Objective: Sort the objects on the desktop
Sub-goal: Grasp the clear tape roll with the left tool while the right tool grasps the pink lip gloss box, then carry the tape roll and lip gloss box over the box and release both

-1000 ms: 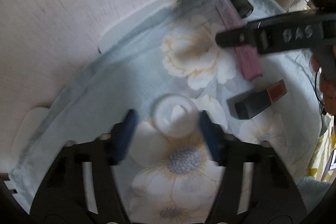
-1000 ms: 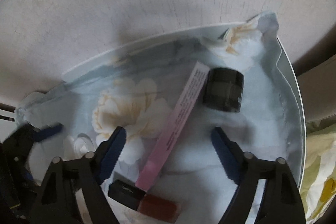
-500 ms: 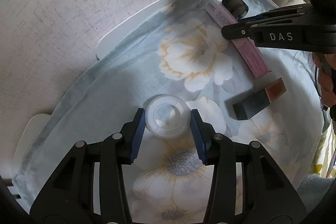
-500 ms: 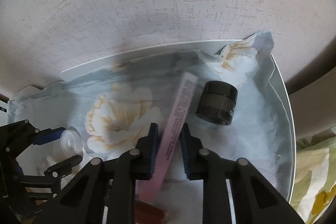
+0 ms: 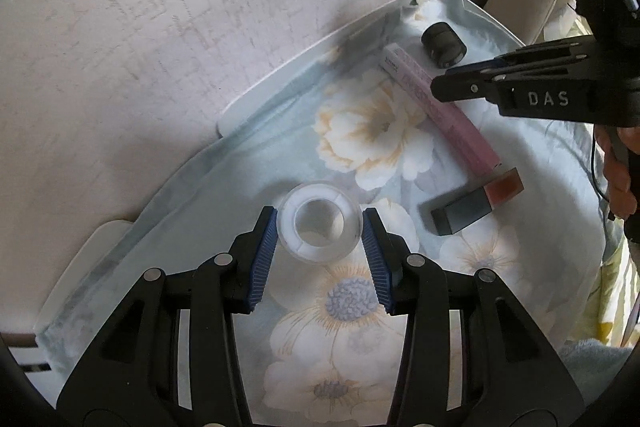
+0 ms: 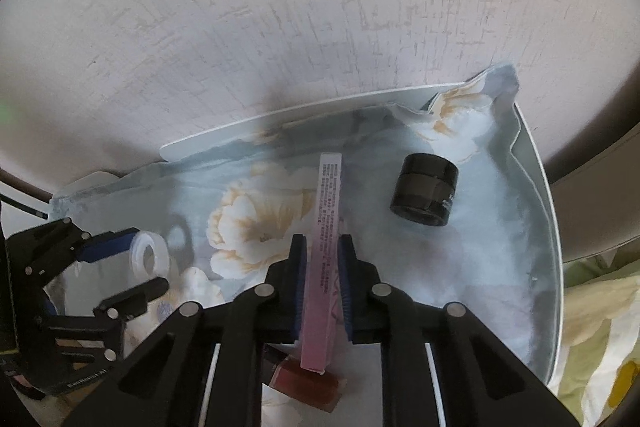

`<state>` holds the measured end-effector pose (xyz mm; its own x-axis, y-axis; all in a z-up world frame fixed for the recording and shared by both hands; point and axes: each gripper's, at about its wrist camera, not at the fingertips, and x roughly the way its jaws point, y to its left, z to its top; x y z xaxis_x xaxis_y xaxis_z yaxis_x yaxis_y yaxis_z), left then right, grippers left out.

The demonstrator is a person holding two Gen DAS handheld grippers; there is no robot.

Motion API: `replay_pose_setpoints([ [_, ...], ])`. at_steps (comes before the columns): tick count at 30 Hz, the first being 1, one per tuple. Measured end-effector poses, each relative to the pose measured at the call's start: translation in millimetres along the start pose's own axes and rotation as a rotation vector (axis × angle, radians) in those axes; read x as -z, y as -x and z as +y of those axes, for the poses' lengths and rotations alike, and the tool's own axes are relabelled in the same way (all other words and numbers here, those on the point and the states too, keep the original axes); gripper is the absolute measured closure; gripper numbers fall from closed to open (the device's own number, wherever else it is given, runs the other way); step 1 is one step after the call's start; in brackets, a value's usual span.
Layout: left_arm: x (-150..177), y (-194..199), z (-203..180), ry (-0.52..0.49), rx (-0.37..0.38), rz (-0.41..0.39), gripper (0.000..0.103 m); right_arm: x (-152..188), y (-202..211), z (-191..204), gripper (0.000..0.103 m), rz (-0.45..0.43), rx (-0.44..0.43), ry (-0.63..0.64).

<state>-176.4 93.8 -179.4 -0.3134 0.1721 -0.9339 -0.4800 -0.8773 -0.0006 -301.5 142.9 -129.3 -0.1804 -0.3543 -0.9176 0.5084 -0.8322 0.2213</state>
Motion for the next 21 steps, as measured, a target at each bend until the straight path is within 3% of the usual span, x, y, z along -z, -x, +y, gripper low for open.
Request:
replay_pose_setpoints([
  [4, 2.6, 2.6, 2.7, 0.007, 0.008, 0.002, 0.063, -15.8, -20.5, -6.9, 0.088, 0.025, 0.014, 0.017],
  [7, 9.2, 1.1, 4.5, 0.010, 0.011, 0.008, 0.063, -15.3, -30.5, -3.0, 0.080, 0.060, 0.049, 0.048],
  [12, -10.2, -16.1, -11.4, 0.019, 0.013, 0.013, 0.063, -17.1, -38.1, -4.2, 0.077, 0.102, 0.030, 0.057],
  [16, -14.4, -10.3, -9.7, 0.012, 0.007, 0.008, 0.063, -25.5, -43.5, -9.2, 0.090, 0.189, 0.047, 0.072],
  [21, -15.7, 10.6, -2.8, 0.024, 0.004, -0.020, 0.063, -29.6, -37.3, -11.2, 0.091, 0.217, 0.073, 0.106],
])
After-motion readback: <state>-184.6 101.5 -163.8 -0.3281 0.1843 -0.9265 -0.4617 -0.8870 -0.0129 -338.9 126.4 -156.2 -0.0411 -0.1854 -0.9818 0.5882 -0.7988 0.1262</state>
